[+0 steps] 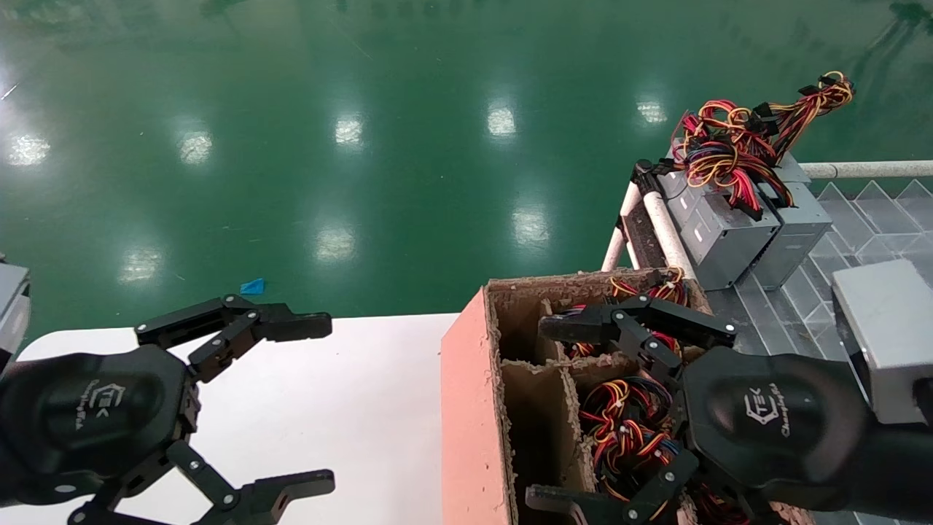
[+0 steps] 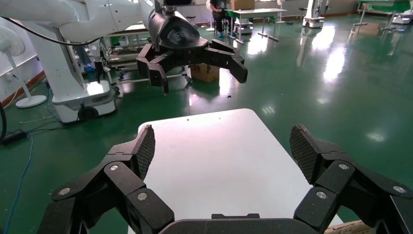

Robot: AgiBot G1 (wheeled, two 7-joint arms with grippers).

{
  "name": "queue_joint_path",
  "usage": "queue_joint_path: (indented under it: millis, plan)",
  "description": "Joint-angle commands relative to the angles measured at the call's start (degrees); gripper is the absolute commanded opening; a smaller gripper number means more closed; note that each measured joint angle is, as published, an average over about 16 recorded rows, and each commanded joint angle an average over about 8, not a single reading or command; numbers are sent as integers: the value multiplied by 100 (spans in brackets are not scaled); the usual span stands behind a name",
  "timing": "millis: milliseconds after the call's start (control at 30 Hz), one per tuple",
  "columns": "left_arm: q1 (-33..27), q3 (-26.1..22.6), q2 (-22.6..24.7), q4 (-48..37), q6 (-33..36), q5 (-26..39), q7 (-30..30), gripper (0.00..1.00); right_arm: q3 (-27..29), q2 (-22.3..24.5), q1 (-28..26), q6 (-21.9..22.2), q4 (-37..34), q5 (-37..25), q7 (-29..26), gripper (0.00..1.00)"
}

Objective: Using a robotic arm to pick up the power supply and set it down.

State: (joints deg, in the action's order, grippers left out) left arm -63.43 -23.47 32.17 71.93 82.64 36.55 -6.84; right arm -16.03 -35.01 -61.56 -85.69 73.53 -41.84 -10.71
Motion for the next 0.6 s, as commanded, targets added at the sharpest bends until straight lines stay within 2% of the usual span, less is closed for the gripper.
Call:
queue_joint_path:
  millis: [33, 600]
  plan:
    - [0, 0, 0, 0, 0, 0, 0, 100, 1, -1, -1, 1, -3, -1, 1, 100]
    - [0, 0, 0, 0, 0, 0, 0, 100, 3, -2, -8, 6, -11, -7, 7, 100]
